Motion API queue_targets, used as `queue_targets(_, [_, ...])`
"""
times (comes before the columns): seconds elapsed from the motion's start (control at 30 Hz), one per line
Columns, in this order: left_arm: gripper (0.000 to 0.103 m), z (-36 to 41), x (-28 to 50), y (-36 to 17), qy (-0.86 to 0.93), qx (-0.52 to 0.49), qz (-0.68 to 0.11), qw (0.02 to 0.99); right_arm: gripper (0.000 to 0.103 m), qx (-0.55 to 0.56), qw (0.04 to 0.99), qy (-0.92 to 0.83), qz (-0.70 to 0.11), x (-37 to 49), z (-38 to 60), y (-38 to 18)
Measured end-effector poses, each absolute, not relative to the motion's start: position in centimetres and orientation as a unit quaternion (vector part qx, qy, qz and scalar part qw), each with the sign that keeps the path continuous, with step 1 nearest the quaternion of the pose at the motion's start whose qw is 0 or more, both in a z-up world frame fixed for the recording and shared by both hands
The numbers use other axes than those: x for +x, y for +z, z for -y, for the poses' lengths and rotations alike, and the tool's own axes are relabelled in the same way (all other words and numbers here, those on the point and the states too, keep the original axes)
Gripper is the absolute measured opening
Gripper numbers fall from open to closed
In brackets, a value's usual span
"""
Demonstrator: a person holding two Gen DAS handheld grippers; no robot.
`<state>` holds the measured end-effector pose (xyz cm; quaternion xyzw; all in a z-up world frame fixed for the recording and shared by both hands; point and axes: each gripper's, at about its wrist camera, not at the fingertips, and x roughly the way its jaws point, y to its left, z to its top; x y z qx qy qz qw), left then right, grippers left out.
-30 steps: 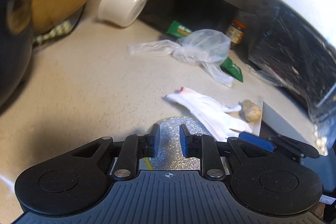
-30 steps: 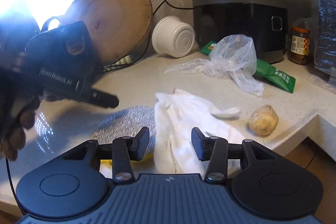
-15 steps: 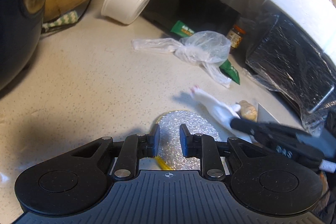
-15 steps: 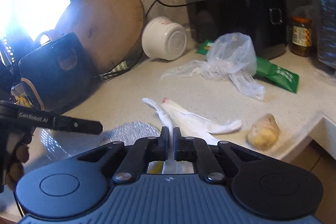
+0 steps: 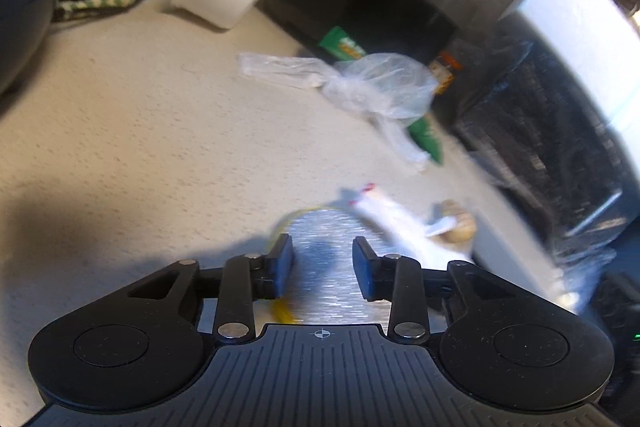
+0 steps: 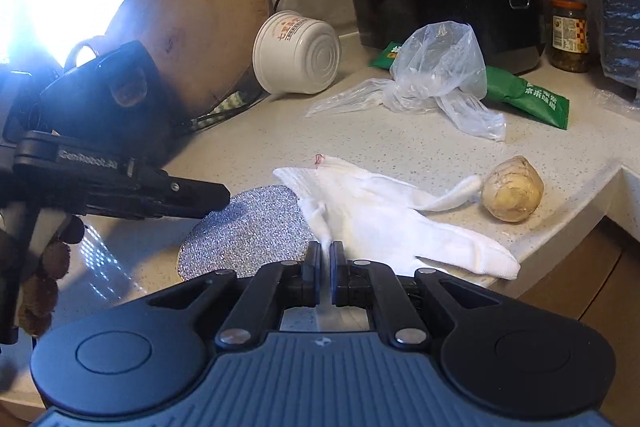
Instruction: Collect trash
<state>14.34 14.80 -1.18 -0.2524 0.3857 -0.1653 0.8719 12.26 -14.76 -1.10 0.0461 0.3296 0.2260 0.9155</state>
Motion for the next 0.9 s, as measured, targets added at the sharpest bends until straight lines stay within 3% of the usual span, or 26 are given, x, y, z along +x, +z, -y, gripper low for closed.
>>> queue_targets(0.1, [0.027,-13.8,13.9,-0.4,-0.228,-0.298,-0.382,0.844,0.005,0.068,0.91,0.237,-0.335,12.5,15.4,-1.2])
queue_targets(0.33, [0.027,-12.2,13.3,0.6,-0.106,-0.155,-0.4,0.897,0.006,0.03,0.915,0.236,-0.327,11.4,14.3,-0.6])
queue_targets(0.47, [0.027,-13.8,13.8,-0.6,-0.073,-0.168,-0.408,0.894,0.006,0.019,0.913,0.238,-0.33,11.5,13.6,-0.6])
queue_targets(0.63, [0.03,-15.1,14.7,-1.6,-0.089,-0.208,-0.409,0.884,0.006,0.021,0.916,0.232,-0.328,11.6,13.5,-1.1])
queue_targets(0.77, [0.043,-14.5,15.2,-1.7,-0.119,-0.231,-0.412,0.873,0.006,0.034,0.914,0.237,-0.327,11.7,13.8,-1.3])
queue_targets(0.9, [0.044,-14.1,14.9,-0.2,-0.136,-0.241,-0.4,0.874,0.006,0.061,0.91,0.243,-0.33,11.8,14.9,-1.5])
